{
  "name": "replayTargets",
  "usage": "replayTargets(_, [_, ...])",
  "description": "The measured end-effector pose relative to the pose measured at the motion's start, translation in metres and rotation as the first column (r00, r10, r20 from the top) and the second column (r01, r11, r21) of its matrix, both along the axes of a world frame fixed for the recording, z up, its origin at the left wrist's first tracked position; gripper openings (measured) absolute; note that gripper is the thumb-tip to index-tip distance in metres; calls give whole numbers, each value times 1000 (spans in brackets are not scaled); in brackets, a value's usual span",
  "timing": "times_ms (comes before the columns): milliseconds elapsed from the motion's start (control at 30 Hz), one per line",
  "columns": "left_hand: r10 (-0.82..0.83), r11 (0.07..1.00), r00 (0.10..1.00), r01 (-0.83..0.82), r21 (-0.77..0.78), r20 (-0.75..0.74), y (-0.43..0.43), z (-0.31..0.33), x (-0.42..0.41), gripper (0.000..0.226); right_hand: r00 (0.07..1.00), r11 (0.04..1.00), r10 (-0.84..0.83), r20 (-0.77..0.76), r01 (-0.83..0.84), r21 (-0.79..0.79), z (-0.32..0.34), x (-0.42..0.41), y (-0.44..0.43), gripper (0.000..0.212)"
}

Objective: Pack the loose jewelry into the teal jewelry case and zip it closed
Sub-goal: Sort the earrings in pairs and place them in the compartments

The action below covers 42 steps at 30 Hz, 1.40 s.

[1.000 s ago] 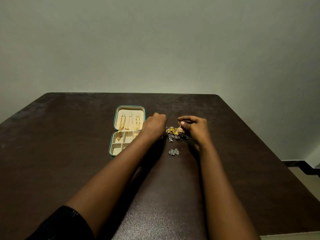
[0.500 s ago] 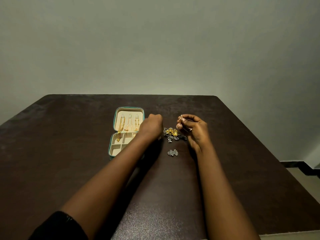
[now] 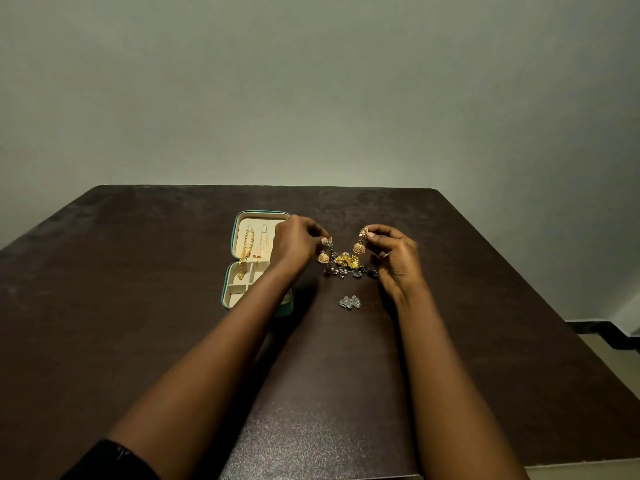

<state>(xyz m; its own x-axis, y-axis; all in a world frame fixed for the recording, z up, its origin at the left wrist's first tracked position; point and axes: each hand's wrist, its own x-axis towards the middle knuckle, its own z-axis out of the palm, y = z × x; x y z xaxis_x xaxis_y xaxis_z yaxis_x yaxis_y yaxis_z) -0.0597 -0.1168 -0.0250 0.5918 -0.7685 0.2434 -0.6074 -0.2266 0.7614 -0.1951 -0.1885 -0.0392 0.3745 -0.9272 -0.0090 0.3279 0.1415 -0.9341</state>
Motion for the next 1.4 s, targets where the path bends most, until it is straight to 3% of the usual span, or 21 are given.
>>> replayTargets(267, [16,1000,1000,-16,0,-12,2,-2,-7,10,983,990,58,-173,-80,-118,-5,4,-1,26])
replayTargets(467, [41,999,999,-40,35,-19,1,-2,-10,12,974,987,67,-218,-97,-129,-7,6,1,23])
replayTargets(667, [59,998,987,-58,8,-148,-3,-7,-6,12,976,992,48,-213,-72,-106,-7,7,2,21])
replayTargets(867, [36,999,985,-36,5,-167,-5,-10,-3,7,968,988,51,-246,-85,-131,-10,9,-1,22])
replayTargets(1033, [53,998,998,-54,26,18,-7,-7,2,14,969,985,21,-246,-62,-161,-11,8,-4,26])
replayTargets(1167, [-87,976,984,53,211,157,-12,-7,3,18,978,987,-1,-207,-32,-159,-11,8,-4,27])
replayTargets(1400, [-216,915,919,73,397,330,-26,3,-2,21,986,987,-17,-163,-10,-160,-9,6,-5,26])
